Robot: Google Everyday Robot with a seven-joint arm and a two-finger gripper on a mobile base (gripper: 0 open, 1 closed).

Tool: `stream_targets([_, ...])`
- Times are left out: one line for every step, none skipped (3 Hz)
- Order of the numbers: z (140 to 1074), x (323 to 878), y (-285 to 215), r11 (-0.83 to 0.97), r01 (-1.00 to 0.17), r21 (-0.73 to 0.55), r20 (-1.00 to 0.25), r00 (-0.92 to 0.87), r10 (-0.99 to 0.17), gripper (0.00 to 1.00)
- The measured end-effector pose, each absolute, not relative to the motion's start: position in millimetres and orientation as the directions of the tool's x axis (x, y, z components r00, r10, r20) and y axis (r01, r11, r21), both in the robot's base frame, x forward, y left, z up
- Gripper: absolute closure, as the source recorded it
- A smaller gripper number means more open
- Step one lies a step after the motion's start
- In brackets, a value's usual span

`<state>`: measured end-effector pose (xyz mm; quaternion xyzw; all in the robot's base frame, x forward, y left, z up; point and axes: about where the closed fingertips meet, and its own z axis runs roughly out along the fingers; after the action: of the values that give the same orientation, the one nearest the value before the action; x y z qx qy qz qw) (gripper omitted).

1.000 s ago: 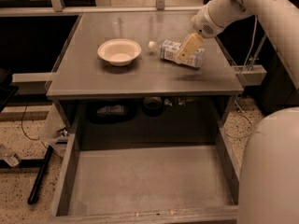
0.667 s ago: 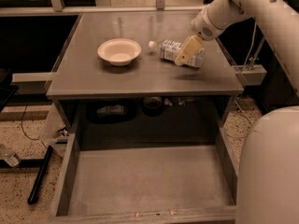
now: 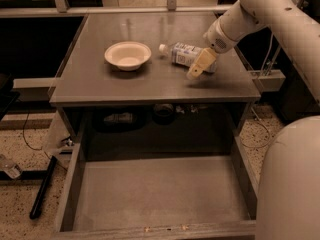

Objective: Place blue plastic bottle into top drawer

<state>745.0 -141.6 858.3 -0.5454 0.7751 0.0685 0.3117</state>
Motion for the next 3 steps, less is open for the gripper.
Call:
stream_targets([858.1, 745.0, -141.5, 0.396, -0.888, -0.233, -0.558, -0.211, -0.803, 0.00])
stream_targets([858.0, 745.0, -141.5, 0.396, -0.888, -0.233, -0.558, -0.211, -0.803, 0.18])
stream_targets([858.0, 745.0, -141.5, 0.396, -0.888, -0.233, -0.558, -0.211, -0.803, 0.42])
